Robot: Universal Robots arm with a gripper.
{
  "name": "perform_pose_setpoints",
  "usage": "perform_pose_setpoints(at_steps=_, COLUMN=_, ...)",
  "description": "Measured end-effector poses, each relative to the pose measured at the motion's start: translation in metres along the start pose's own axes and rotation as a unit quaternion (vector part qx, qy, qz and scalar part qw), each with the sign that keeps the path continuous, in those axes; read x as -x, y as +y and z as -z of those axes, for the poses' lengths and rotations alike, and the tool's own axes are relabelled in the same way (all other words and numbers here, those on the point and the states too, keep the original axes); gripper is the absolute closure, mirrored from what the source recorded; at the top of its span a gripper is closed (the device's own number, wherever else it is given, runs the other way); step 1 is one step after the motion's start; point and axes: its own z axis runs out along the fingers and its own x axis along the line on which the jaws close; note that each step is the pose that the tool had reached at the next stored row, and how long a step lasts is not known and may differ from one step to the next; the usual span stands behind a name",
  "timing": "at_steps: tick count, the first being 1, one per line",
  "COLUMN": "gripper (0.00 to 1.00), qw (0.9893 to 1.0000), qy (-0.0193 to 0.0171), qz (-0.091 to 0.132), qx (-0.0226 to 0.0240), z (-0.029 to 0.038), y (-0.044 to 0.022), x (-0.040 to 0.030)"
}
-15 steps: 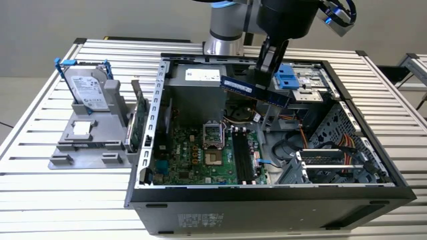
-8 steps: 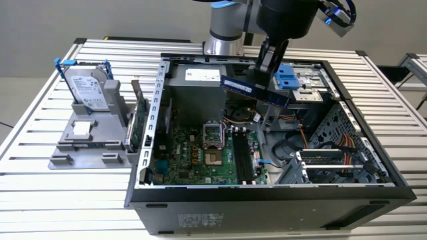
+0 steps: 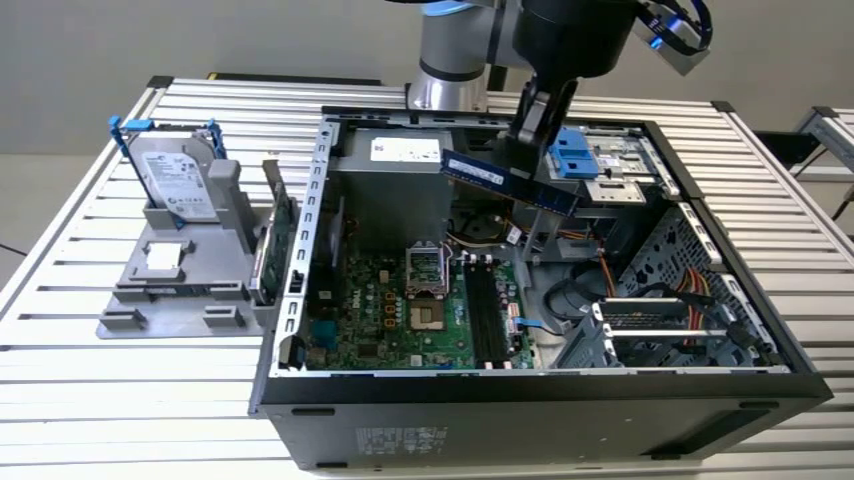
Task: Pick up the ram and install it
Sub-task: 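Insert the ram into the slot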
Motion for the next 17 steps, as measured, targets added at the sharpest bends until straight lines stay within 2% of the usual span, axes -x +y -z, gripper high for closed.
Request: perform_pose_setpoints(at_steps=17, gripper=1.0, qw=0.9994, qy=-0.0002, qz=-0.034, qx=0.0016, z=0.0, y=0.0, x=0.0)
